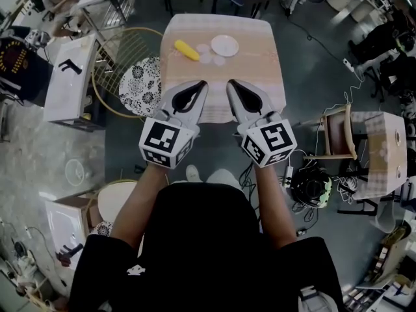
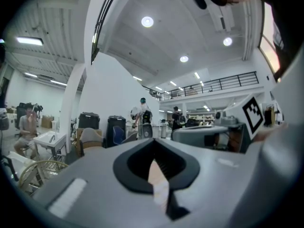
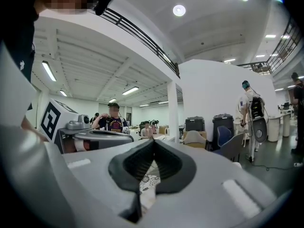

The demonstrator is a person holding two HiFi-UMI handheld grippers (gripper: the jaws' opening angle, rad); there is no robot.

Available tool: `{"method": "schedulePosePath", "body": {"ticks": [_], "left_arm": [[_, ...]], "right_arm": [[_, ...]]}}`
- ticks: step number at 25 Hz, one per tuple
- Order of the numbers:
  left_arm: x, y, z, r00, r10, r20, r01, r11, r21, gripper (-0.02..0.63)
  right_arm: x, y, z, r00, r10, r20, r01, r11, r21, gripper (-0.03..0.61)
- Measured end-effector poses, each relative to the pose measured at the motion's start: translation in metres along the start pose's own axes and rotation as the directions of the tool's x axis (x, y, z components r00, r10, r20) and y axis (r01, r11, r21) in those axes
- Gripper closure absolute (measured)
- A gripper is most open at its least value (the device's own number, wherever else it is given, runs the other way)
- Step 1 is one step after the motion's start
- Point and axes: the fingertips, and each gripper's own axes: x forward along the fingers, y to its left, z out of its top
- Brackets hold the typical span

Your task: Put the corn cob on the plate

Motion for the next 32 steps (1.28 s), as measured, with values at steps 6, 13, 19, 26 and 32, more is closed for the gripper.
{"method": "schedulePosePath", "body": {"ticks": [6,13,19,26,32], "left_arm": [[0.002,0.012,-0.001,1.0,-0.007,-0.005,0.006,1.0,-0.017,0.611],[0.009,0.008,-0.003,1.0,-0.017,0.016,0.017,1.0,-0.011,0.609],[0.032,0.002,-0.003,0.999,-0.046,0.004,0.046,0.999,-0.012,0.611],[0.051,0.01,0.0,0.999,-0.041,0.0,0.041,0.999,-0.013,0.611],[0.079,0.012,-0.001,0.997,-0.074,0.004,0.074,0.997,-0.037,0.611]], "right_arm": [[0.003,-0.001,0.003,1.0,-0.024,0.001,0.024,1.0,-0.001,0.577],[0.001,-0.013,-0.001,0.999,-0.045,0.001,0.045,0.999,-0.001,0.577],[0.002,-0.033,0.0,0.999,-0.051,0.003,0.051,0.999,0.01,0.577],[0.013,-0.053,0.005,0.999,-0.049,0.006,0.049,0.999,0.008,0.577],[0.028,-0.07,0.006,1.0,0.009,0.016,-0.009,1.0,0.002,0.577]]}}
